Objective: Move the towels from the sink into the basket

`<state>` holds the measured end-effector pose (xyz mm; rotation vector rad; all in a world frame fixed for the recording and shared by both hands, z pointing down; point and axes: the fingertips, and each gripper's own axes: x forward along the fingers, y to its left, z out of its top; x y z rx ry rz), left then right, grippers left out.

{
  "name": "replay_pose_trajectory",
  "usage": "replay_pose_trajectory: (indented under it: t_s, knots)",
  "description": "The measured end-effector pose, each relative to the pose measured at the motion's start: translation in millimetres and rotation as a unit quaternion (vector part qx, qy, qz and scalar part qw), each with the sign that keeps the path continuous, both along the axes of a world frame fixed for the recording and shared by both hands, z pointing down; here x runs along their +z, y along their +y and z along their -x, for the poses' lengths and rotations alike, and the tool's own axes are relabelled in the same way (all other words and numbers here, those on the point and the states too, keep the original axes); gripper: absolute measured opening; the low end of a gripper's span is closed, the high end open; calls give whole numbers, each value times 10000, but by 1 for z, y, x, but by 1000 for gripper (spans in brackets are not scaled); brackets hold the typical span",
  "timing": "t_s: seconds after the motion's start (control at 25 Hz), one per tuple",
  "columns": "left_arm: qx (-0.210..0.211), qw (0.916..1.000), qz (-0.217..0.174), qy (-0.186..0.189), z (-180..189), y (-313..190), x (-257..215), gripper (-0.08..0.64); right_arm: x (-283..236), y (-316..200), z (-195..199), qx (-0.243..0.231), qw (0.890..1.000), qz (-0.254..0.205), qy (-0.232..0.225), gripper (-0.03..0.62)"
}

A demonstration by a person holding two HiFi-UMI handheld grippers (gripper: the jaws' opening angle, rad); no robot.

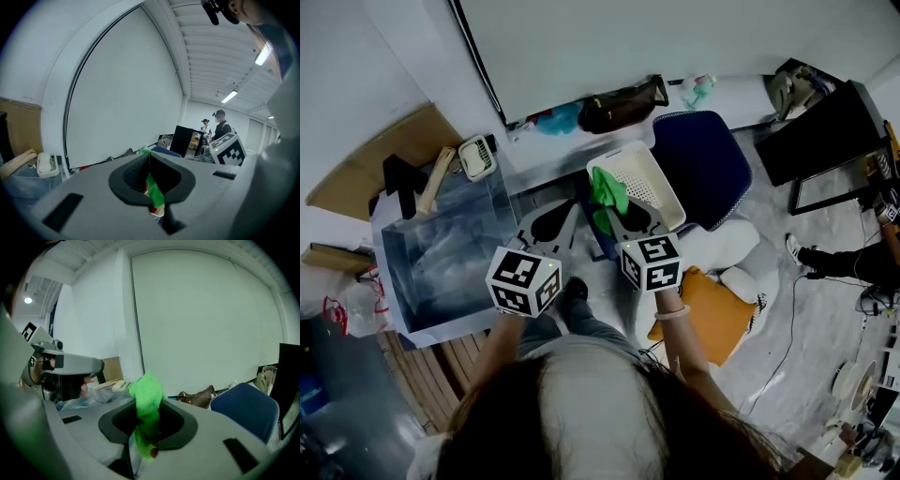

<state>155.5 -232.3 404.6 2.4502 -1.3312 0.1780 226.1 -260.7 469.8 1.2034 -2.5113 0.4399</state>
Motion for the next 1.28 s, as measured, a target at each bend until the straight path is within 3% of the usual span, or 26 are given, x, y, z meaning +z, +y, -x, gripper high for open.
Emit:
replay_pose_trajectory:
  t_s: [0.68, 1.28]
  knots:
    - [686, 9975, 51, -148, -72, -4, 15, 9, 64, -15, -76, 334, 9972, 202, 644, 115]
    - [1021, 9943, 235, -189, -106, -13, 40, 9, 176, -44, -121, 622, 9867, 736, 1306, 117]
